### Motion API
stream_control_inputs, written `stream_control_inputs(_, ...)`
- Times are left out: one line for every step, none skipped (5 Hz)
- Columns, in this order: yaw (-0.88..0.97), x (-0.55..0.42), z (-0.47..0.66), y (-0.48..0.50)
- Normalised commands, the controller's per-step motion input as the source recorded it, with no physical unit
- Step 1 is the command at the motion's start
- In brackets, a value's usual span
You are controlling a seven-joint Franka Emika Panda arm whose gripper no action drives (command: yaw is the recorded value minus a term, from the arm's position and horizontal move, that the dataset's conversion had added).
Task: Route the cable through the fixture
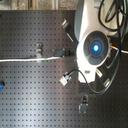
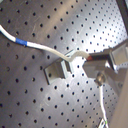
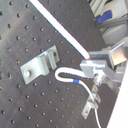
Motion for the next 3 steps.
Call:
stream_control_inputs(0.00,-0.077,0.44,-0.004)
stream_control_inputs(0.00,-0.188,0.37,0.001)
stream_control_inputs(0.00,0.000,0.01,0.000)
